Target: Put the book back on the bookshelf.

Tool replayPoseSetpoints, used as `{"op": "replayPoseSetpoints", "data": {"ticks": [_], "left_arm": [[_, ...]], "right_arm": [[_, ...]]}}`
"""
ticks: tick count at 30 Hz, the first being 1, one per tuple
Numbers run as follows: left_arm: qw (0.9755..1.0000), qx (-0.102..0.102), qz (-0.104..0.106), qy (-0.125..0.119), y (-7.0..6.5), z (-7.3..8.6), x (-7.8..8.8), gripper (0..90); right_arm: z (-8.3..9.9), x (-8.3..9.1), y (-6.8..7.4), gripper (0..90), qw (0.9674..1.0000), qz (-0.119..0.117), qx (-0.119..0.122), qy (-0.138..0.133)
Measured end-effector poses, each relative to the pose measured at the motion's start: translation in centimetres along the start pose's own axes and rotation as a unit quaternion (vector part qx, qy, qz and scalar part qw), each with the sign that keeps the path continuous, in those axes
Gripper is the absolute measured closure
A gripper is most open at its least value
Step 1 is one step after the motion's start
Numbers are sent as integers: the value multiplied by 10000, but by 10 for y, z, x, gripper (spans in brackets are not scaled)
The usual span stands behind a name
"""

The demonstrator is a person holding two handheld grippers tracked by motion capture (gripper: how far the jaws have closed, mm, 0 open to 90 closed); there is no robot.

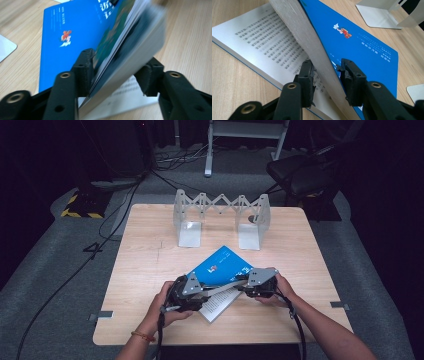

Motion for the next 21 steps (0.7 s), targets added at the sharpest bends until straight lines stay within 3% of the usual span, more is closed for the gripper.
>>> {"op": "replayPoseSetpoints", "data": {"ticks": [2,5,6,7,8,9,13,14,15,17,21], "left_arm": [[9999,4,-109,-33,-7,-8,-4,465],[9990,48,-429,125,-8,-14,-14,460],[9990,48,-429,125,-8,-14,-14,460],[9983,202,-520,173,-6,-13,-17,460],[9979,243,-563,210,-4,-12,-19,479],[9976,177,-642,184,-2,-11,-18,565],[9980,-158,-593,140,1,-8,-14,661],[9989,-145,-446,55,3,-5,-14,682],[9989,-145,-446,55,3,-5,-14,699],[9992,-114,-384,13,4,-4,-14,705],[9995,-146,-287,-73,8,-2,-11,708]], "right_arm": [[-3,0,0,645,10000,-12,36,66],[-9,0,-1,650,9999,-16,113,119],[-9,0,-1,650,9999,-16,113,119],[-11,-1,0,651,9998,-41,134,135],[-12,-2,0,652,9998,-70,153,145],[-12,-2,-1,651,9997,-98,160,149],[-17,-1,-5,641,9990,-258,275,234],[-18,-1,-6,624,9987,-303,331,239],[-18,-1,-6,624,9987,-303,331,239],[-14,-2,-15,475,9995,-307,103,39],[4,-2,-31,450,9991,-370,-180,-138]]}}
Point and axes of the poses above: each handheld gripper's, and its own axes: x roughly backward along the jaws, z roughly out of its underside, y roughly to its left, the point moved 7 cm from there along -x, roughly forward along the jaws, and after that the axes turned 4 degrees about y, right-handed, at the moved point
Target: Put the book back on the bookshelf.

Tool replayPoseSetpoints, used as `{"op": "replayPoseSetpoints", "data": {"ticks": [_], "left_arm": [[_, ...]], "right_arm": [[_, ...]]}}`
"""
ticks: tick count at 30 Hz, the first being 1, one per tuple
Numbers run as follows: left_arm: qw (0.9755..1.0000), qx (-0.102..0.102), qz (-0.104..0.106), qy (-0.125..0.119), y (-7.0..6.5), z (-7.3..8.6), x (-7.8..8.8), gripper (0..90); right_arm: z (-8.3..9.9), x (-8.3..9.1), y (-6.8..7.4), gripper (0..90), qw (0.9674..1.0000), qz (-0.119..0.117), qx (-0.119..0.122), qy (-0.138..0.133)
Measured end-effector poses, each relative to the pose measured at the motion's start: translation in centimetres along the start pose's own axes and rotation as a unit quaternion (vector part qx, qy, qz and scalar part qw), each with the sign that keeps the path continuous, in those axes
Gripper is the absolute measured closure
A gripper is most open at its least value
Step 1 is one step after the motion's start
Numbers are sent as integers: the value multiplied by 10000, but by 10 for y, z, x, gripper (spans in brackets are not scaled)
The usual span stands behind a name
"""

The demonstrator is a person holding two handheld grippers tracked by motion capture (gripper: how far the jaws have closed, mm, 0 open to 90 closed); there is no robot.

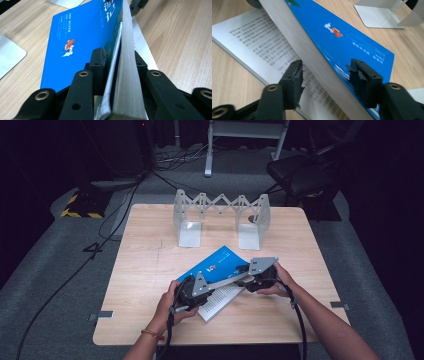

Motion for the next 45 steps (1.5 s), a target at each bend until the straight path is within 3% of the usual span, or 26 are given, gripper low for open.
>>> {"op": "replayPoseSetpoints", "data": {"ticks": [2,5,8,12,13,14,15,17,20,22,23,25,28,31,32,33,34,35,37,43,45], "left_arm": [[10000,-2,72,-37,4,2,1,709],[9999,-3,99,-42,7,3,3,708],[9999,-29,156,-39,15,6,6,702],[9995,190,196,-130,26,7,11,627],[9995,283,42,-140,31,7,14,627],[9992,368,-119,-132,36,7,16,567],[9989,419,-171,-111,38,6,18,539],[9989,339,-329,61,38,5,18,510],[9986,303,-426,93,32,2,18,402],[9977,408,-546,-23,28,-3,18,307],[9986,369,-382,-25,21,-6,17,275],[9986,306,-429,29,18,-6,16,292],[9970,146,-717,240,15,-5,12,316],[9977,190,-598,239,14,-4,11,418],[9982,0,-525,275,14,-3,12,456],[9982,0,-525,275,14,-3,12,509],[9978,-186,-470,420,13,-1,12,509],[9967,-350,-466,558,13,3,10,586],[9972,-354,-363,555,12,7,8,652],[9977,-405,-254,478,14,10,9,691],[9983,-358,-191,417,15,11,9,700]], "right_arm": [[12,0,-11,443,9999,88,-62,-36],[16,-1,-14,467,9998,85,-116,-100],[18,-3,-12,554,9995,177,184,-180],[10,-1,-6,627,9991,307,224,-192],[10,-1,-6,627,9991,307,224,-192],[6,0,-4,639,9992,286,154,-213],[4,0,-3,648,9993,284,108,-236],[2,0,-1,651,9992,336,-13,-224],[0,0,4,654,9990,446,-1,-94],[-2,0,7,657,9988,481,65,11],[-3,-1,9,657,9989,467,47,64],[-3,-1,11,656,9987,459,110,170],[-3,-2,15,656,9981,488,231,295],[-4,-3,16,657,9979,496,225,345],[-4,-3,16,657,9980,484,202,344],[-4,-3,16,657,9980,484,202,344],[-4,-2,15,657,9981,481,186,342],[-5,-2,15,655,9981,487,192,334],[-5,-3,16,651,9976,505,272,390],[-5,-4,14,616,9984,446,266,244],[-4,-4,10,560,9993,337,182,53]]}}
Point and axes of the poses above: each handheld gripper's, and its own axes: x roughly backward along the jaws, z roughly out of its underside, y roughly to its left, the point moved 7 cm from there along -x, roughly forward along the jaws, and after that the axes turned 4 degrees about y, right-handed, at the moved point
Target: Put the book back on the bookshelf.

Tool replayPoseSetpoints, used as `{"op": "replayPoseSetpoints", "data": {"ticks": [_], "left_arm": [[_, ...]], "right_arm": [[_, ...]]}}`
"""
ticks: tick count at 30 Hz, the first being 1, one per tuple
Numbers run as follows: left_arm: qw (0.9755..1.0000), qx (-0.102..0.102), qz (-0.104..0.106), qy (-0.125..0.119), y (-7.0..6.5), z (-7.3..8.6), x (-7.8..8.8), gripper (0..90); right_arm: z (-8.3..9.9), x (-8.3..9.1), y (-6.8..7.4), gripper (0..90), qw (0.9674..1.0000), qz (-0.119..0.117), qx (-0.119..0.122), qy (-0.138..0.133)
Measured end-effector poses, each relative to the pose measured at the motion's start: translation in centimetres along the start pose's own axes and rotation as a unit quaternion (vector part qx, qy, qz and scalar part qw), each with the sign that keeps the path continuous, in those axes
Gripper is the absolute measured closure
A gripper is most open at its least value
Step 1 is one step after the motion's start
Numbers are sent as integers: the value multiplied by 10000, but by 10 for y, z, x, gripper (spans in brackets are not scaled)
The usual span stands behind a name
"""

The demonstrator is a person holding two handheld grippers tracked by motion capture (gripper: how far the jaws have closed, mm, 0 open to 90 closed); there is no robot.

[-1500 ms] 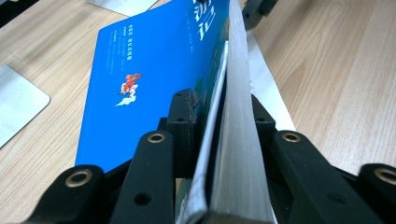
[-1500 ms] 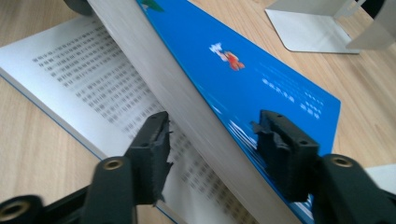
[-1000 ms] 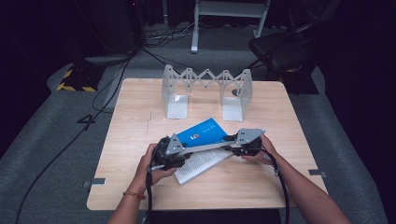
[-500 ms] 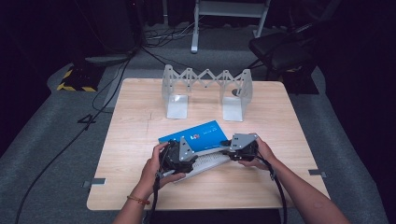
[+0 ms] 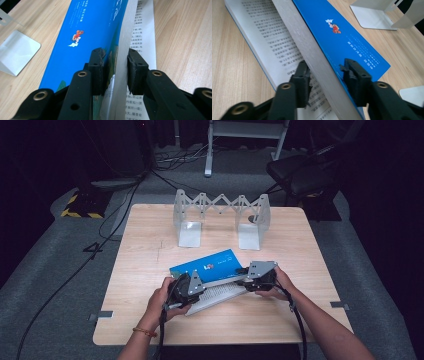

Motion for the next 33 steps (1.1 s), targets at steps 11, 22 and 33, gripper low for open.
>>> {"op": "replayPoseSetpoints", "data": {"ticks": [11,22,33], "left_arm": [[9994,173,-146,-278,6,1,8,613],[9991,242,-220,-275,-23,-24,5,400],[9974,103,-664,271,-12,-2,-5,631]], "right_arm": [[14,5,-15,616,9994,127,150,-296],[-7,15,11,679,9993,172,315,-130],[-19,15,27,692,9990,175,412,-29]]}}
Point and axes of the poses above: each handheld gripper's, and its own axes: x roughly backward along the jaws, z roughly out of its underside, y roughly to its left, the point moved 7 cm from there along -x, roughly forward along the jaws, and after that the axes turned 4 degrees about y, right-handed, at the moved point
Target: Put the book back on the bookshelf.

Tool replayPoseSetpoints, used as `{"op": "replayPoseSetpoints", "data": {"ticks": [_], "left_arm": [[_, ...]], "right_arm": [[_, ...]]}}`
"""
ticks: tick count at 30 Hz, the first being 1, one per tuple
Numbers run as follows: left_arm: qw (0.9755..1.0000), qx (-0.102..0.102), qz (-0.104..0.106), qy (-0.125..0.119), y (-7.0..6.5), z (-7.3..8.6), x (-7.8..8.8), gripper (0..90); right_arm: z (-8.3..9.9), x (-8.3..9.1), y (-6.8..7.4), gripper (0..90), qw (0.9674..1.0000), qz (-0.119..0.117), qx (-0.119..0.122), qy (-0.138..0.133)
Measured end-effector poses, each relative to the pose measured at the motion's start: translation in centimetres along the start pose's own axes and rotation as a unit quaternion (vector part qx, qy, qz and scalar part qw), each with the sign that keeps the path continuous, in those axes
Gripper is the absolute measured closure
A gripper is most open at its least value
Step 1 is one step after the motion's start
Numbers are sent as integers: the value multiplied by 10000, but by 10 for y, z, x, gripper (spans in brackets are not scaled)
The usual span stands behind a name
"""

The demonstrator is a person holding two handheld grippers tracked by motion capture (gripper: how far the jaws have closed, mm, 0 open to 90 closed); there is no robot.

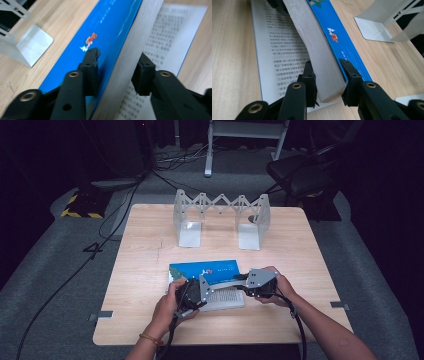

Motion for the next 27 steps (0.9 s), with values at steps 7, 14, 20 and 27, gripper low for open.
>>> {"op": "replayPoseSetpoints", "data": {"ticks": [7,14,20,27], "left_arm": [[9993,-2,359,-99,5,10,-2,653],[9980,206,416,-423,12,5,4,631],[9970,267,445,-572,7,-16,-3,583],[9957,291,564,-675,0,-41,-12,491]], "right_arm": [[4,-9,-2,633,9941,-729,-358,-720],[-11,3,-1,693,9970,-380,-363,-567],[-10,21,-5,718,9983,-288,-331,-390],[2,36,-12,728,9984,-327,-401,-225]]}}
Point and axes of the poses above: each handheld gripper's, and its own axes: x roughly backward along the jaws, z roughly out of its underside, y roughly to its left, the point moved 7 cm from there along -x, roughly forward along the jaws, and after that the axes turned 4 degrees about y, right-handed, at the moved point
